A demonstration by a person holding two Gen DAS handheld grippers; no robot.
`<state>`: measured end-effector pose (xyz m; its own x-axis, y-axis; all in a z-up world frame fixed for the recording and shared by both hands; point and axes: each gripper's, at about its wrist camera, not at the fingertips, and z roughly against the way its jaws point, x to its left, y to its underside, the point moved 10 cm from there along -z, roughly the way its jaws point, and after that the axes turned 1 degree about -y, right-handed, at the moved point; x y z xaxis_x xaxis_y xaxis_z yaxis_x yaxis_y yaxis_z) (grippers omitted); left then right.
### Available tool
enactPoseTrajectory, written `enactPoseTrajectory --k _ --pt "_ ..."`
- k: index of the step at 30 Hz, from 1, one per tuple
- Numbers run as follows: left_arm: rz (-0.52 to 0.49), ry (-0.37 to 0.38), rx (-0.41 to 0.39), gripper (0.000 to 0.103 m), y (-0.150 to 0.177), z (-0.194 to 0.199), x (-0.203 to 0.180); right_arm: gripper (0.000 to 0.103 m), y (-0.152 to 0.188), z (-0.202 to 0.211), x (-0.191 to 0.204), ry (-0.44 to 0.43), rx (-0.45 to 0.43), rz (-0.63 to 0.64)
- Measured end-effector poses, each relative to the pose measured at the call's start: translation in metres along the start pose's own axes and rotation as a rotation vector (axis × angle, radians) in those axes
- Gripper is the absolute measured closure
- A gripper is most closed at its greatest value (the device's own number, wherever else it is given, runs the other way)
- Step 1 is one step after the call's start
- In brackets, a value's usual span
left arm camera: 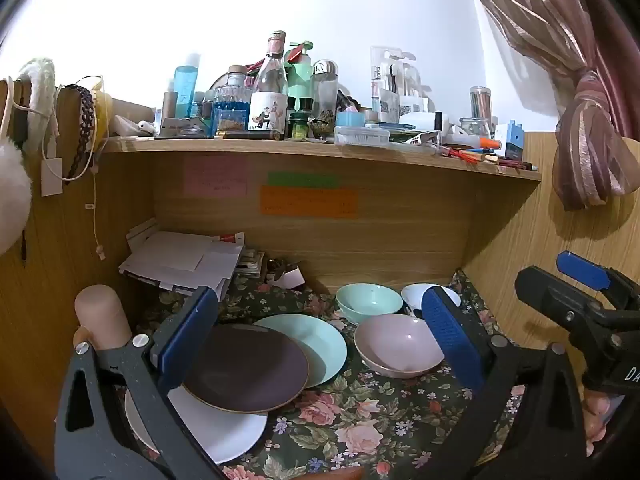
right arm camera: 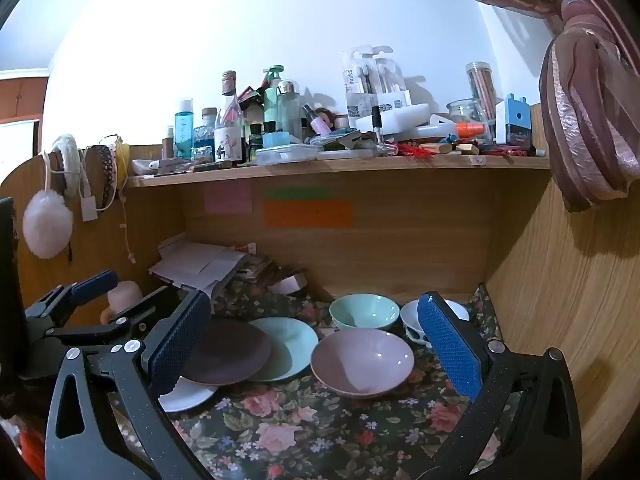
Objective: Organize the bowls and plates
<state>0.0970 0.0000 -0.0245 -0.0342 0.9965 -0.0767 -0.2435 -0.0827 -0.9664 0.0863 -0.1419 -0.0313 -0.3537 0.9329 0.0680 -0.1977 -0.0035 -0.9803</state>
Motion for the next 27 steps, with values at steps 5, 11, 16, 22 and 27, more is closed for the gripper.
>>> enactPoseTrajectory --k 5,11,16,22,27 --pt "-0.001 0.003 -0.002 0.0 -0.0011 -0.0015 0.0022 0.0 -0.0005 0.0007 -0.0015 -0.004 -0.003 -0.01" --pt "-0.024 0.002 -0.012 0.0 -0.0043 0.0009 -0.0042 0.0 -0.0004 0.0011 -0.002 -0.007 -0.002 -0.019" --pt "-0.03 0.002 -0.018 0.0 -0.0045 0.0024 -0.0054 0.0 0.0002 0.0011 -0.0037 -0.008 -0.002 -0.029" --pt "-0.03 0.002 -0.019 0.0 -0.0047 0.0026 -0.0048 0.0 0.0018 0.0018 -0.0051 -0.016 0.004 -0.035" --pt "-0.029 0.003 -0.018 0.0 -0.0051 0.0023 -0.0055 0.0 0.0018 0.0008 -0.005 -0.017 0.006 -0.038"
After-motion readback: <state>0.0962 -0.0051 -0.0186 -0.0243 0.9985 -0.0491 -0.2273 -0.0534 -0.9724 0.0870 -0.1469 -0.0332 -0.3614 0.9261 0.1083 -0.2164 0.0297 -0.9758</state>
